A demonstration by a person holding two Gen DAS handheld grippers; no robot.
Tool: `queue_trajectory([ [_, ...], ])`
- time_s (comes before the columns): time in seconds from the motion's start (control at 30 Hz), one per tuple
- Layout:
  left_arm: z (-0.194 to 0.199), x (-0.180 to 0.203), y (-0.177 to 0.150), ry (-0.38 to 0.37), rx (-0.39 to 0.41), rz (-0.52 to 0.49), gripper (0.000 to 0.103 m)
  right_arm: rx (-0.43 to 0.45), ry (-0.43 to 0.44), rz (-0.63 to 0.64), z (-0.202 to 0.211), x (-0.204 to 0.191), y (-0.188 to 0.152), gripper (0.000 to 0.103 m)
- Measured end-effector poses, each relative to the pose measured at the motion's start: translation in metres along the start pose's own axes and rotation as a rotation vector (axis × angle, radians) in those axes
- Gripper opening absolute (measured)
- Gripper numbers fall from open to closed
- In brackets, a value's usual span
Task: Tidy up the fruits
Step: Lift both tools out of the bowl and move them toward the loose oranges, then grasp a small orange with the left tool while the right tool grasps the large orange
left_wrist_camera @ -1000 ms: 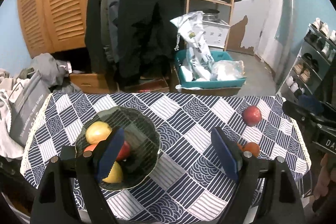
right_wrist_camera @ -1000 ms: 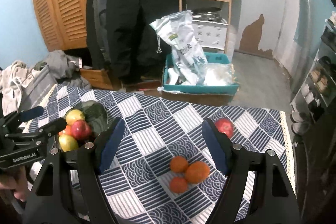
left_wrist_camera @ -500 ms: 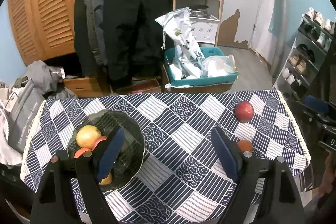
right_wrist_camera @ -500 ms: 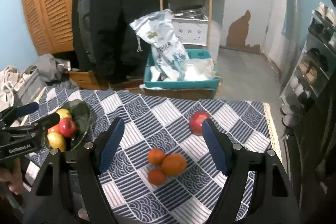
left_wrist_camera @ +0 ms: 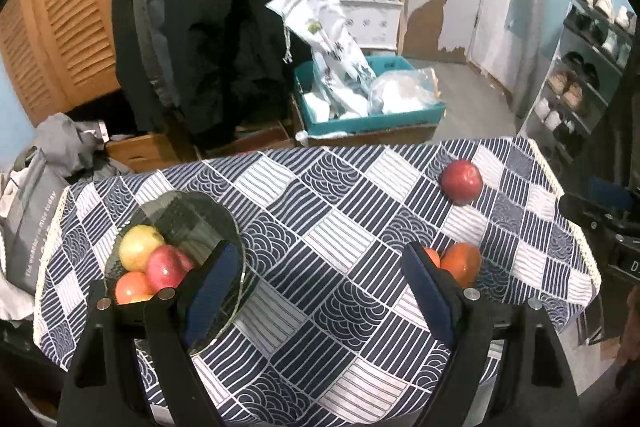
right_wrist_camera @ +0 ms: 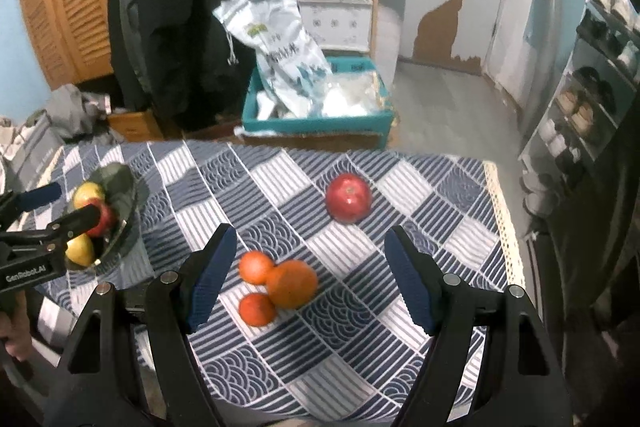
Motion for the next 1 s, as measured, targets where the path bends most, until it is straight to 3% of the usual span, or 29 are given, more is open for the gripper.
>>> queue_trajectory([
  [0.37,-0.047,0.037,-0.020,0.040,-0.064,-0.087,0.086,-0.142,0.021,-0.051,-0.055,0.023,-0.036,0.077],
  [0.67,-0.081,0.053,-0.035,0.009,-0.145,-0.097,0.086,-0.257,0.095,-0.084,-0.105,0.028,-0.064,0.077],
  [1.0,-0.106,0.059,-0.047,0.003,-0.188,-0.106,0.086,-0.327,0.132,-0.111,-0.143,0.027,-0.079,0.077],
])
Point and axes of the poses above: each gripper's, at about its wrist camera, not at the fingertips, and z roughly against the way its jaws point, x to its right, y to its top, the point moved 7 cm from there along -z, roughly the way its jaws point, and after that the axes turned 12 degrees about y, right-handed, at the moved point
